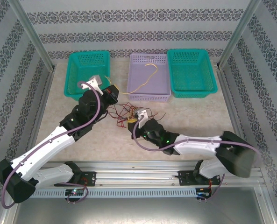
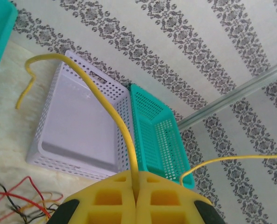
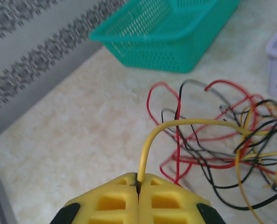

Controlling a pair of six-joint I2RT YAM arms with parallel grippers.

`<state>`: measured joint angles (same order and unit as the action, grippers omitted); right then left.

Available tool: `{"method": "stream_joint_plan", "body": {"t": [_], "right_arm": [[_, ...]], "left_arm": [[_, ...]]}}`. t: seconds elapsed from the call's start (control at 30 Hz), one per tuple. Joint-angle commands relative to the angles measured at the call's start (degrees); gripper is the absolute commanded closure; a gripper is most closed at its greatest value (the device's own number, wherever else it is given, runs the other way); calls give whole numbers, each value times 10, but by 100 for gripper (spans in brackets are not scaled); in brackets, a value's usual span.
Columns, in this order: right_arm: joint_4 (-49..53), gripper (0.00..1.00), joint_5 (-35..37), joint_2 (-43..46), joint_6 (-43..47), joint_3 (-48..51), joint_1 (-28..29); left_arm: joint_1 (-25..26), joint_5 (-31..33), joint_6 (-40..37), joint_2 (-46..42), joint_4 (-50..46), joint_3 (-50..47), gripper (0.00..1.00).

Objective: Untangle the cables

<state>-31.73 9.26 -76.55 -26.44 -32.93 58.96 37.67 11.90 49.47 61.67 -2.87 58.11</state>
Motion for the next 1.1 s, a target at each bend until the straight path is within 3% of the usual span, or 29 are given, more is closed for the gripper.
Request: {"method": "stream_joint_plan", "body": {"t": [0.0, 0.27, 0.5, 0.77, 1.07], "right_arm": [[47, 100, 21, 81, 14, 28, -11], [157, 100, 10, 285, 13, 48, -55], [235, 100, 15, 353, 40, 16, -60], [245, 100, 11, 353, 59, -16, -72], [264, 100, -19, 339, 70, -79, -83]], "left_arm": [[-14, -66, -69, 22, 10, 40, 100], [-42, -255, -139, 156, 101, 130, 100], [-68, -370, -111, 334, 160, 225, 100], [-82, -398, -95, 497, 166, 307, 100], [-92, -388, -107, 601, 130, 364, 100]]}}
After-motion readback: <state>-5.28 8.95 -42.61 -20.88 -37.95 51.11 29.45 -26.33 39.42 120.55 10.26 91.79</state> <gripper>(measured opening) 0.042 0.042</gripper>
